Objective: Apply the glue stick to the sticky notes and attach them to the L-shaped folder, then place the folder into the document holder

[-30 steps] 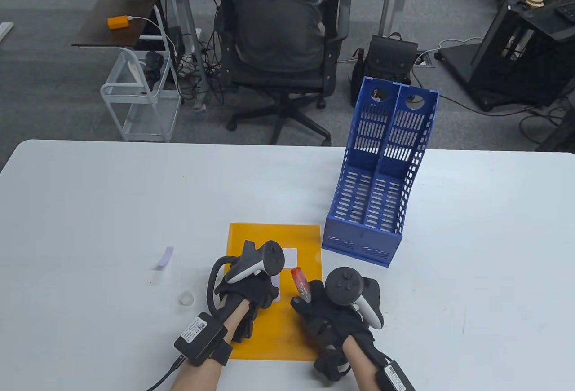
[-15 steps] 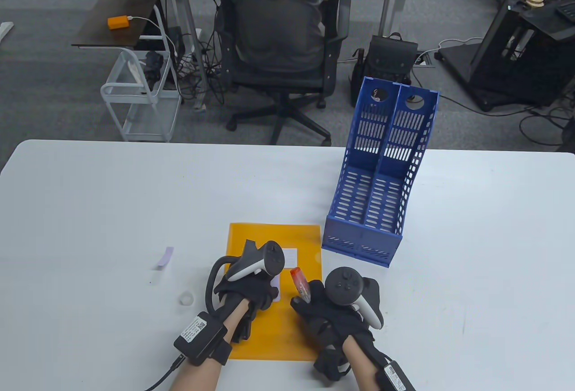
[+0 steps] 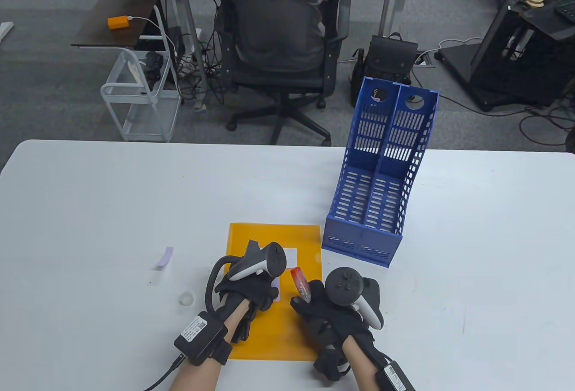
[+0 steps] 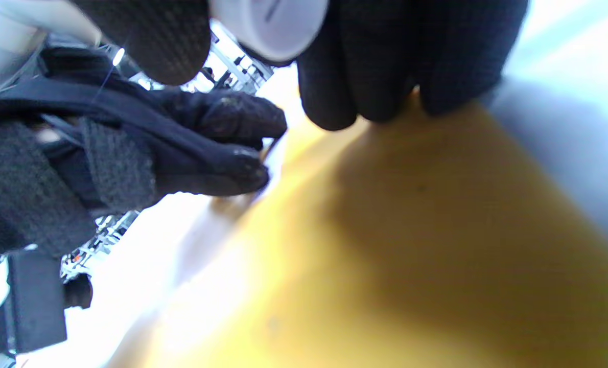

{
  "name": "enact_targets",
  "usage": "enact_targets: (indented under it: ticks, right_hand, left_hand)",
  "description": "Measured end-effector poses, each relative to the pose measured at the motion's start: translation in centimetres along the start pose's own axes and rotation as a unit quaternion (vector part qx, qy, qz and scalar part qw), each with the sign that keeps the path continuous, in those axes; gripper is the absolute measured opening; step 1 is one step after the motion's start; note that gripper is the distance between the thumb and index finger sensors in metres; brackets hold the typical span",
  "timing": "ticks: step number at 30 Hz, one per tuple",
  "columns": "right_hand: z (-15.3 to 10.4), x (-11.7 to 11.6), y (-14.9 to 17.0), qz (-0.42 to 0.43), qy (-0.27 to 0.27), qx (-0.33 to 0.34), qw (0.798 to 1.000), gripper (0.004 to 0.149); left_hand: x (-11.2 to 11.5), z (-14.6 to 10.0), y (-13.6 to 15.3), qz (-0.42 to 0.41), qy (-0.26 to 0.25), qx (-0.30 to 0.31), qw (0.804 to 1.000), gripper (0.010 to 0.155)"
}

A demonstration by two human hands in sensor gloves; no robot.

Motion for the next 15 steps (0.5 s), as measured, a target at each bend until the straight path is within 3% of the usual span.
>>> enact_targets:
  ticks: [3,5,10,15]
  right_hand:
    - [0.0,0.0,0.0,0.000,0.005,0.003,1.000,0.058]
    - [0.0,0.0,-0.1,-0.003,0.019,0.007,1.000,0.058]
    - [-0.2,0.0,-0.5,-0.003,0.042,0.019,0.999,0.058]
    - [-0.6,0.5,-0.9,0.006,0.077,0.043,0.996,0.057]
  left_hand:
    - [-0.3,-0.2,0.4,-0.016,-0.041,0.015,0.999,0.076]
    - [-0.5,-0.5,0.8,-0.037,-0.070,0.034,0.996,0.072]
    - [-1.6,-1.9,2.2,-0.082,-0.093,0.054,0.991,0.066]
    - [-3.1,-4.4,3.8,-0.073,-0.106,0.050,0.990,0.064]
Point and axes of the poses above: the tracker on the back of each hand, its own y axis roughly to the little-finger side, its own z axis roughly from the wrist to the fingertips, x = y × z, the point moved 1 cm from there along z, roughly from the wrist to the fingertips, and after that the axes turned 5 degrees about -x, right-handed, at the moved point
